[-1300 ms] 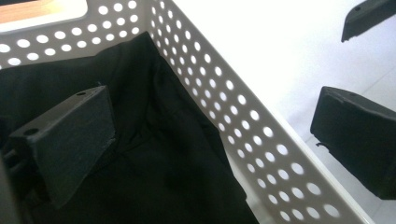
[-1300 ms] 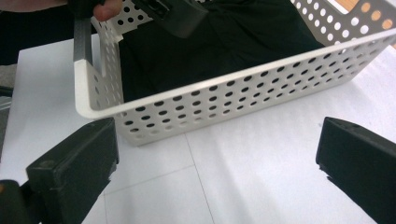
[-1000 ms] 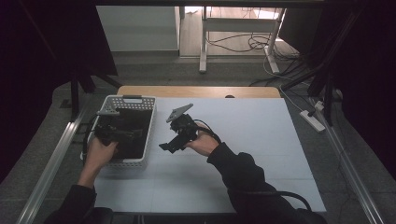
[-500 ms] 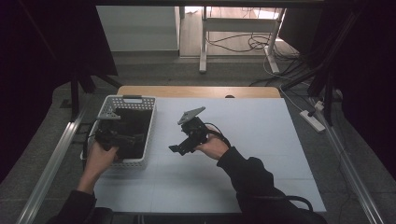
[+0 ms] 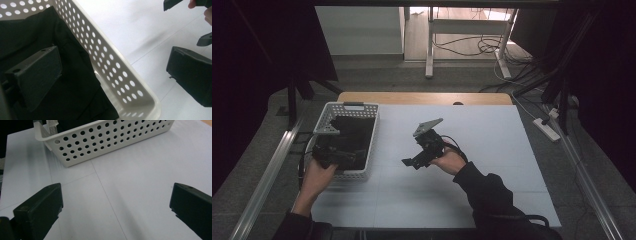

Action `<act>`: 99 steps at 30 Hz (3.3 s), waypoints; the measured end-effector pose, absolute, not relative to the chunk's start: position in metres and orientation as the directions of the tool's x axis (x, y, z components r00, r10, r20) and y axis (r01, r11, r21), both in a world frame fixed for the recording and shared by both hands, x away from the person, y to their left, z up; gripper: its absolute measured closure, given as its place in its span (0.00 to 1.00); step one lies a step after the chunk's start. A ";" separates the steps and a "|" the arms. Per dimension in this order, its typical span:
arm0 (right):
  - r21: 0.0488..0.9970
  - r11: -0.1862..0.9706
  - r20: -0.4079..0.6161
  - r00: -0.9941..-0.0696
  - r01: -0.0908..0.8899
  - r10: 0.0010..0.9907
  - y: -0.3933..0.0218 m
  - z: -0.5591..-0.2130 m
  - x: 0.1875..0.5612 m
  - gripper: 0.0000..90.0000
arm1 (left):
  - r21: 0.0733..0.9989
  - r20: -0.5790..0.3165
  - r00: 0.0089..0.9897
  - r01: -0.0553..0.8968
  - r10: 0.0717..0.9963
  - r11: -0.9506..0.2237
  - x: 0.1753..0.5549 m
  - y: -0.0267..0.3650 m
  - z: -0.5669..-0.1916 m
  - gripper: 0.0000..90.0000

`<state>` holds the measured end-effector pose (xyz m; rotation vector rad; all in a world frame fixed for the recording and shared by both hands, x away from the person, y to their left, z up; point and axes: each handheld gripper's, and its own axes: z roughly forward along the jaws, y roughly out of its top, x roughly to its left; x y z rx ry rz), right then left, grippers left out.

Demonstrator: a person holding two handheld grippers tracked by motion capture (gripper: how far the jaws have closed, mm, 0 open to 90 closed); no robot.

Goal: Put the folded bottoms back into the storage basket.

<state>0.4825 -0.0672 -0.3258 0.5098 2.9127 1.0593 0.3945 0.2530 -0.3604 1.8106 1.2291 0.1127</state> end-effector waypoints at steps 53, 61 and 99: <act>0.642 0.684 0.120 -0.926 0.347 0.358 -0.131 -0.328 0.459 0.00 | 0.718 -0.382 0.499 0.690 0.778 -0.090 0.309 0.235 -0.373 0.00; 0.647 0.672 0.120 -0.918 0.361 0.378 -0.143 -0.324 0.457 0.00 | 0.715 -0.399 0.489 0.695 0.776 -0.071 0.295 0.240 -0.377 0.00; 0.634 0.620 0.109 -0.847 0.462 0.520 -0.223 -0.317 0.424 0.00 | 0.683 -0.370 0.481 0.721 0.795 -0.118 0.290 0.239 -0.392 0.00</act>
